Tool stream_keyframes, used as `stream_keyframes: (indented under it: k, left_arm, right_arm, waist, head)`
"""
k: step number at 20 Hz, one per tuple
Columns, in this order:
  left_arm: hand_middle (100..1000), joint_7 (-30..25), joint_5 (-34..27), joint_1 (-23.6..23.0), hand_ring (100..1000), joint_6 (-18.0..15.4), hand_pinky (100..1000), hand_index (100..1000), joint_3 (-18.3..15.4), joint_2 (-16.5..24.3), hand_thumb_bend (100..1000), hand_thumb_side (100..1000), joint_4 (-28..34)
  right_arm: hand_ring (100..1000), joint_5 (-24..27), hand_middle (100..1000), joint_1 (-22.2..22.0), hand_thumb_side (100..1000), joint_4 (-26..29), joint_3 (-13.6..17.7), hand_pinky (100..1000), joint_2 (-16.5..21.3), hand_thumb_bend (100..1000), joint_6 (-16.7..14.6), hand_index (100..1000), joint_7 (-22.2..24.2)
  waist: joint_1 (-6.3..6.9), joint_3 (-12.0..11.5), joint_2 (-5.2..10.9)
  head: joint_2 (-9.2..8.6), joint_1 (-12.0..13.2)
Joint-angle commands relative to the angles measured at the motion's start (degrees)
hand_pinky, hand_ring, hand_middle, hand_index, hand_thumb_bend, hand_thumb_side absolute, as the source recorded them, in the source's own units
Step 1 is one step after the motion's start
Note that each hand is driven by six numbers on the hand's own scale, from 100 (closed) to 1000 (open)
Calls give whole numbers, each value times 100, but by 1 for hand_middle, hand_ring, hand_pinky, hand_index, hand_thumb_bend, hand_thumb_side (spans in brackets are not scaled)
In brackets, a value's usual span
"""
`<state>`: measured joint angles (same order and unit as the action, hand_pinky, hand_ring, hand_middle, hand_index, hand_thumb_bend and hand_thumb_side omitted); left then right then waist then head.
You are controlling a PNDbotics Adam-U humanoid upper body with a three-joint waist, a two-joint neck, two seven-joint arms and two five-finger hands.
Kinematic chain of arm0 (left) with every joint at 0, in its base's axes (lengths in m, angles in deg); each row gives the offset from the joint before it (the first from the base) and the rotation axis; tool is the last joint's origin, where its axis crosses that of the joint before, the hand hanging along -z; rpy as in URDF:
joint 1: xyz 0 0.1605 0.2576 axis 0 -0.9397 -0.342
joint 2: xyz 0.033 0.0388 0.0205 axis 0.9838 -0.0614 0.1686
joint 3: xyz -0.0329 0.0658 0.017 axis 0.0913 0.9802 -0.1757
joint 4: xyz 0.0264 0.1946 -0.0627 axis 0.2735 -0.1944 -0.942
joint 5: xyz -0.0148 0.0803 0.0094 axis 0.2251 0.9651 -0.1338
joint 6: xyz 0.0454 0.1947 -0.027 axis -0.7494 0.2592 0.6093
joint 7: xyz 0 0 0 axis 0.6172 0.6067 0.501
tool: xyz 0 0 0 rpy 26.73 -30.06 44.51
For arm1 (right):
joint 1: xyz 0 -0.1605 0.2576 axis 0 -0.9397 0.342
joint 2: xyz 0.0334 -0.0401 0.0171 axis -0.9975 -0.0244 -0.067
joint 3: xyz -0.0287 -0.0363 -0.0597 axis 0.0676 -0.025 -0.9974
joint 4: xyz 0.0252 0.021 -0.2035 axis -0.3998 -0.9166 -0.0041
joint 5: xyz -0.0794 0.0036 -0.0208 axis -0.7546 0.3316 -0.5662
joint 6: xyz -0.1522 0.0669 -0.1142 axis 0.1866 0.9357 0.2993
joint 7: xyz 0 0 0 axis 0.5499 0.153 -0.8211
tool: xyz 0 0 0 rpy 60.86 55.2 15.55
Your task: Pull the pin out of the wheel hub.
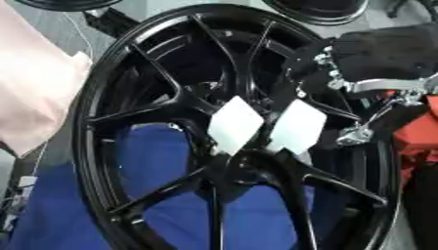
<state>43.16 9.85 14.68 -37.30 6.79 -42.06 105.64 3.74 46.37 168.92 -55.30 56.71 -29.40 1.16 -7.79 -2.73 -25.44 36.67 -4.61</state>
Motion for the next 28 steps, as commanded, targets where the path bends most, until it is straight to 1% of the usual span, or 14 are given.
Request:
stream_keyframes:
  k: [1,8,17,23,28]
  left_arm:
    - [553,31,13,21,599,-2,819,677,-60,96,100,700,86]
    - [553,63,7,9,600,18,820,677,-73,81,100,697,86]
    - [554,71,-6,12,600,20,822,677,-77,66,100,696,86]
    - [553,78,-10,11,601,25,823,676,-82,57,100,696,86]
    - [552,75,-9,7,600,29,824,675,-78,50,100,698,86]
  right_arm:
    - [796,110,765,90,100,106,60,876,143,429,7,826,11]
    - [791,222,761,94,100,199,53,875,160,417,24,821,22]
    - [789,260,755,102,100,256,52,875,157,408,49,817,41]
    - [774,317,705,115,100,249,37,872,138,358,78,777,27]
    - [765,336,683,115,100,224,33,869,112,322,124,761,29]
  waist:
    - [31,13,192]
    - [24,6,221]
    - [29,16,259]
    - [32,17,266]
    - [27,13,249]
  head:
    - [4,23]
    - [27,49]
    - [13,57]
    - [8,62]
    - [-11,61]
